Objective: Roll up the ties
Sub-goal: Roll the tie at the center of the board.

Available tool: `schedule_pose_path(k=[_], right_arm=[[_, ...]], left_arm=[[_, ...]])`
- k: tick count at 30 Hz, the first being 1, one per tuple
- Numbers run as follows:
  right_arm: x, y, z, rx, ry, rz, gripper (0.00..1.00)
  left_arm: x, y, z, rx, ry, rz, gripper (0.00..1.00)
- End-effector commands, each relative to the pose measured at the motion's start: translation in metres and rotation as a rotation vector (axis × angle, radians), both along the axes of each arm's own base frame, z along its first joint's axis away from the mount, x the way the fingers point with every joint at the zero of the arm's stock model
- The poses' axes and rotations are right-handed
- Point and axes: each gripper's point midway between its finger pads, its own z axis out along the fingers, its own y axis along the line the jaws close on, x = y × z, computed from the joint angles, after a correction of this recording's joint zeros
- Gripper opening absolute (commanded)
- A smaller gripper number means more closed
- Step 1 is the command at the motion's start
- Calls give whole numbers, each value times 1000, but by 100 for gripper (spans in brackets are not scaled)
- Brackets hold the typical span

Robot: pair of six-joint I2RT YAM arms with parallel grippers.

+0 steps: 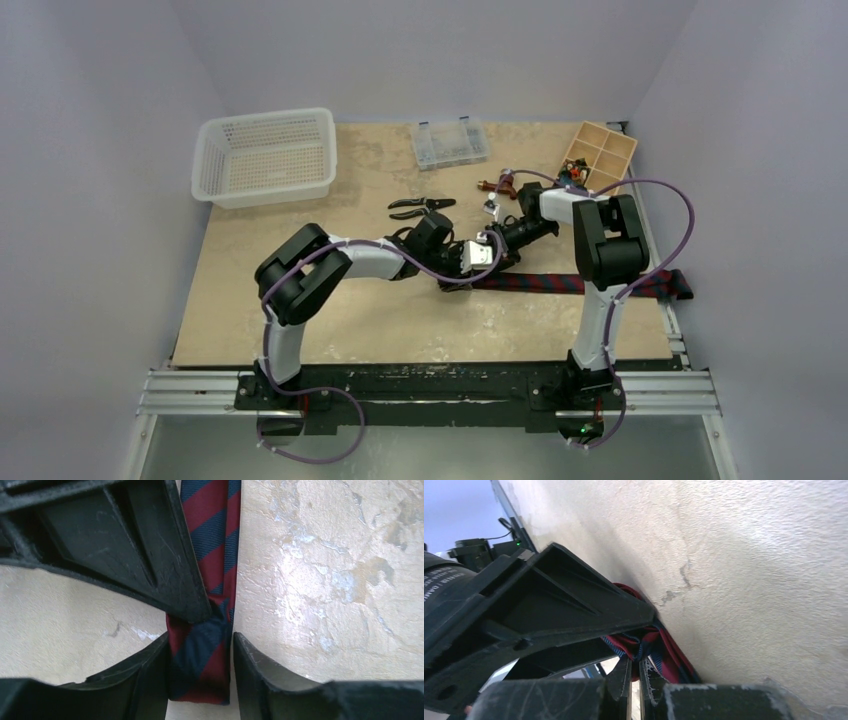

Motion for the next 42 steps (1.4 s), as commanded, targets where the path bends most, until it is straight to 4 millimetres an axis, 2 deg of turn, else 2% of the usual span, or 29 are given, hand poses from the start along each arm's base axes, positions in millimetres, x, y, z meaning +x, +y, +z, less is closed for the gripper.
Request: schedule_pose_path(k=[1, 4, 9, 14, 18, 22, 27, 31, 36, 38, 42], right_arm=[[10, -13, -7, -102, -90, 3, 0], [1, -28, -26, -194, -76, 18, 0], [-4, -41, -44, -289, -58, 15, 0], [-2, -44, -54, -333, -54, 1, 0], [0, -41, -55, -331, -62, -2, 0], [1, -37, -55, -328, -69, 13, 0], [2, -21, -52, -294, -102, 40, 0], [18, 2, -48, -247, -171, 53, 0], [41, 22, -44, -195, -226, 38, 0], [42, 27, -42, -170, -238, 40, 0], [38, 33, -40, -131, -262, 30, 0]], left_arm=[[-18, 29, -21, 59, 132, 14, 53], [-12, 36, -8, -24, 127, 31, 63], [-11, 42, -4, -50, 104, 35, 67], [-8, 24, -2, -88, 140, 58, 67], [-10, 3, 6, -137, 175, 62, 60], [-8, -1, 13, -165, 188, 87, 47], [-7, -1, 42, -215, 160, 93, 40], [1, 5, 54, -220, 108, 126, 36], [1, 18, 55, -189, 20, 106, 33], [0, 18, 55, -186, 14, 88, 34], [0, 13, 34, -146, 31, 80, 34]])
